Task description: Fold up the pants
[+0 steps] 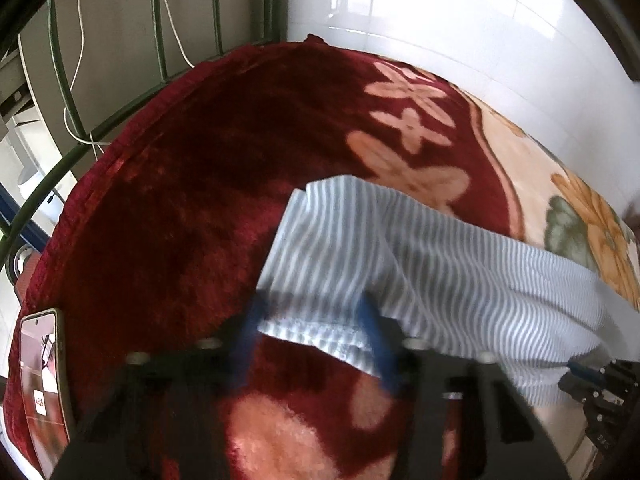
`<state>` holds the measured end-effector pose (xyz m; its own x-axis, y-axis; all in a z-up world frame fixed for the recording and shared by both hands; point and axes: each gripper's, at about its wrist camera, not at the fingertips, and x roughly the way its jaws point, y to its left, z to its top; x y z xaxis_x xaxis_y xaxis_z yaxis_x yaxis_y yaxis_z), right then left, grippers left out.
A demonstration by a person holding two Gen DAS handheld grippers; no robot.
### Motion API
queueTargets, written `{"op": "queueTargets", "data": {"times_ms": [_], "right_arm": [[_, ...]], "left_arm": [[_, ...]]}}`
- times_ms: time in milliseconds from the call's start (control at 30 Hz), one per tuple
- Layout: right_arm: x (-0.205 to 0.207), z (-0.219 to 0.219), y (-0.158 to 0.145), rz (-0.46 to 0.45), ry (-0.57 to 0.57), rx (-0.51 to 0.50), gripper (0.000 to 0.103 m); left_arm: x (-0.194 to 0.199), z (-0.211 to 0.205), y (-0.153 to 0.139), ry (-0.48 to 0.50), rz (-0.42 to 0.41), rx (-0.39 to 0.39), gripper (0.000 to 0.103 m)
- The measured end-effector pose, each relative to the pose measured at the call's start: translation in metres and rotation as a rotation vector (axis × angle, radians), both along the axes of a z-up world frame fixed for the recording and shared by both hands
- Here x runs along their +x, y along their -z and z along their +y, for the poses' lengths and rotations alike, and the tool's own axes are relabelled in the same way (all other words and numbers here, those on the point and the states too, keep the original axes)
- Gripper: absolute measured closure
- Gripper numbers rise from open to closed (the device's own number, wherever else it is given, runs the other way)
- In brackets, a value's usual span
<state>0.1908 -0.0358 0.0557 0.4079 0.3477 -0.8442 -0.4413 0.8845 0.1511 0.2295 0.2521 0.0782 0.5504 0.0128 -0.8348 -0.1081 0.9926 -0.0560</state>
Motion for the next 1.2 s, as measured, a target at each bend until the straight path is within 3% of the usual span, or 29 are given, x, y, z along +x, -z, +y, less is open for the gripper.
{"op": "queueTargets", "data": {"times_ms": [33, 67, 167, 300, 467, 667, 800, 867, 1033, 1200], "right_arm": [[-0.001, -0.001, -0.003, -0.006, -0.001, 0.008, 0.094], [-0.003, 0.000, -0.006, -0.014, -0.009, 0.010, 0.094], [-0.007, 0.003, -0.010, -0.017, -0.039, 0.013, 0.096], [-0.013, 0.010, -0.010, -0.009, -0.078, 0.019, 0.096], [-0.019, 0.023, 0.004, -0.005, -0.140, -0.066, 0.096], [-0.020, 0.024, 0.013, -0.003, -0.131, -0.074, 0.093], [-0.024, 0.020, 0.005, 0.010, -0.114, -0.018, 0.081], [-0.029, 0.016, -0.003, 0.006, -0.089, 0.009, 0.080], [-0.053, -0.009, -0.019, -0.018, -0.004, 0.026, 0.074], [-0.077, -0.048, -0.026, -0.018, 0.075, 0.013, 0.074]], "left_arm": [[0.001, 0.002, -0.002, -0.010, -0.006, -0.011, 0.080], [0.001, 0.005, -0.004, -0.015, -0.011, -0.028, 0.085], [0.000, 0.011, -0.010, -0.030, -0.024, -0.053, 0.091], [-0.002, 0.010, -0.014, -0.011, -0.025, 0.000, 0.092], [-0.007, 0.011, -0.021, -0.008, -0.074, 0.057, 0.092], [-0.004, 0.015, -0.005, -0.030, -0.014, 0.140, 0.068], [-0.010, 0.015, -0.013, -0.036, -0.038, 0.116, 0.064], [-0.013, 0.007, -0.018, -0.016, -0.043, 0.109, 0.055], [-0.023, -0.026, -0.032, 0.069, -0.051, 0.107, 0.051], [-0.040, -0.064, -0.045, 0.132, -0.067, 0.087, 0.040]]}}
